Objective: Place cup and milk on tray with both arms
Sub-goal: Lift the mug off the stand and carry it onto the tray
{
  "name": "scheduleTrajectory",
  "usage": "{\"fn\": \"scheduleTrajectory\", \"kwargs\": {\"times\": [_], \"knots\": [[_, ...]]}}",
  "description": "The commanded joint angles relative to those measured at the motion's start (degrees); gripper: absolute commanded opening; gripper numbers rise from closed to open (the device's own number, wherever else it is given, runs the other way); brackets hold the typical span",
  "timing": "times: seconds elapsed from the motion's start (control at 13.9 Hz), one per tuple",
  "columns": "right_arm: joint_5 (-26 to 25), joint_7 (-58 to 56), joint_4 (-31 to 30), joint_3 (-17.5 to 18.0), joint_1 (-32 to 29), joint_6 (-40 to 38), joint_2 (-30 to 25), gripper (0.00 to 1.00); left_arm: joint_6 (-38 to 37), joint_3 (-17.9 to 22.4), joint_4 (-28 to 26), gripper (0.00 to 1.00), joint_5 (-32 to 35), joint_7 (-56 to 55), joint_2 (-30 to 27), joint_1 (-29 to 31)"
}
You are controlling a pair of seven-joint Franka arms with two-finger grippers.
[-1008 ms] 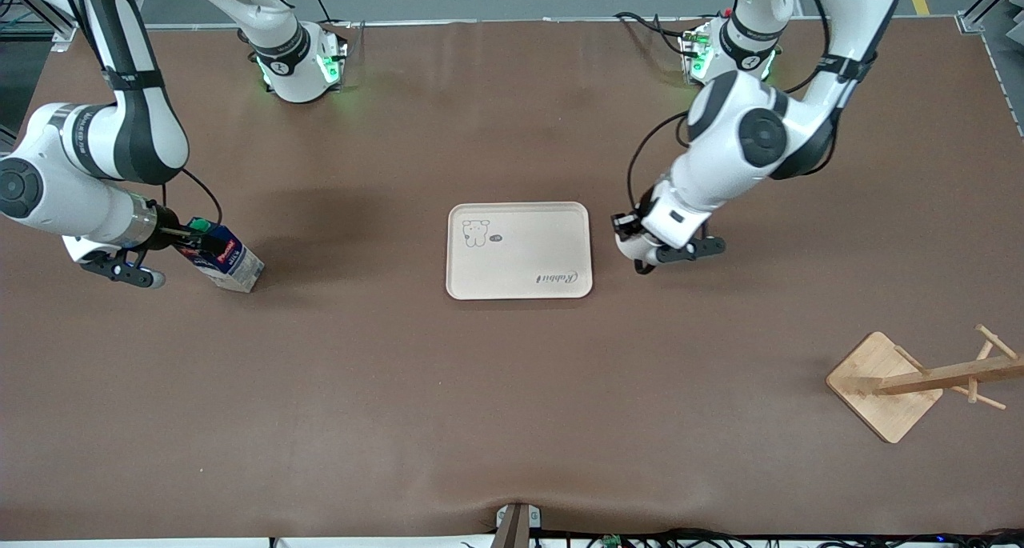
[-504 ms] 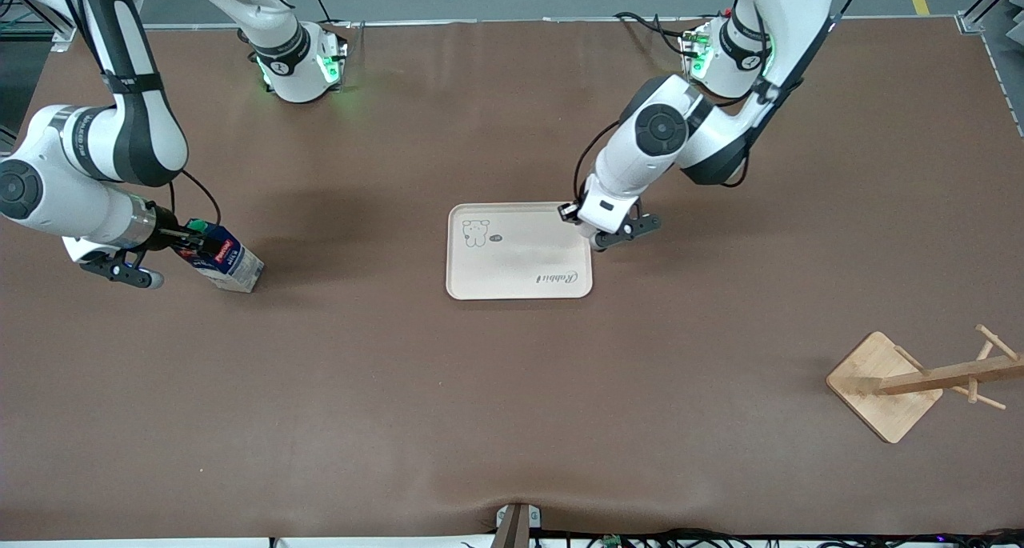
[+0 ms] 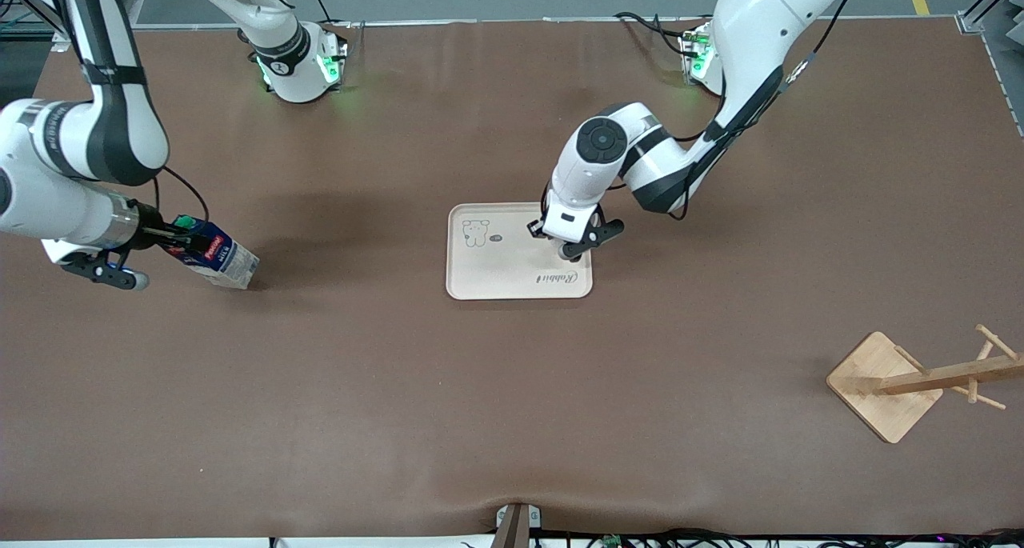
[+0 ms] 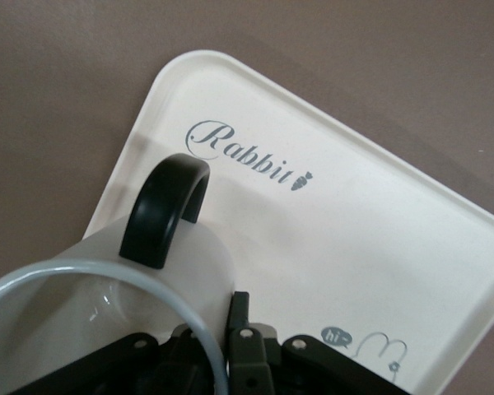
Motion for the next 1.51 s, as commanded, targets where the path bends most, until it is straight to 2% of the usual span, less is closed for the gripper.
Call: {"fn": "scheduleTrajectory", "kwargs": {"times": [0.0,0.14,0.36,0.43,0.5,0.58,0.72,0.79,0.94,1.15,1.44], "knots": [[1.0,-0.6,4.3,0.7,-0.6,-4.9,0.0,0.00,-2.9,4.4,2.4,0.00,1.9,-2.6,1.7,-5.4],[1.1,-0.5,6.1,0.8,-0.5,-7.1,0.0,0.00,-4.0,5.7,2.6,0.00,1.9,-4.2,2.1,-7.7],[1.1,-0.1,8.2,0.9,0.2,-9.0,0.0,0.00,-4.4,5.7,2.6,0.00,1.9,-5.1,2.3,-8.0],[1.1,-0.1,9.4,1.0,0.8,-10.5,0.0,0.00,-4.3,5.7,2.7,0.18,1.9,-5.1,2.6,-7.9],[1.1,0.1,11.0,1.0,1.3,-13.1,0.0,0.00,-4.4,5.7,3.0,0.67,2.0,-5.1,2.7,-7.9],[1.2,0.2,12.4,1.0,2.1,-15.2,0.0,0.00,-4.4,5.8,3.2,1.00,2.4,-5.0,2.7,-8.0],[1.2,2.6,14.2,1.1,4.7,-17.1,-0.1,0.00,-6.5,5.8,5.5,1.00,3.2,-5.0,1.9,-7.7],[1.2,4.7,15.1,1.3,6.3,-17.7,-0.1,0.00,-10.5,5.7,8.5,1.00,3.2,-5.0,1.0,-7.8],[1.7,7.0,16.3,1.3,10.2,-19.0,-0.1,0.00,-20.9,5.5,16.8,1.00,3.3,-4.1,0.7,-7.4],[6.7,13.8,17.4,1.7,13.4,-19.5,0.0,0.00,-32.0,5.5,27.0,1.00,2.8,3.1,-1.3,-6.5],[7.4,20.7,20.5,1.8,21.0,-19.4,1.7,0.00,-38.7,5.0,28.4,1.00,-0.1,21.1,-8.0,1.6]]}}
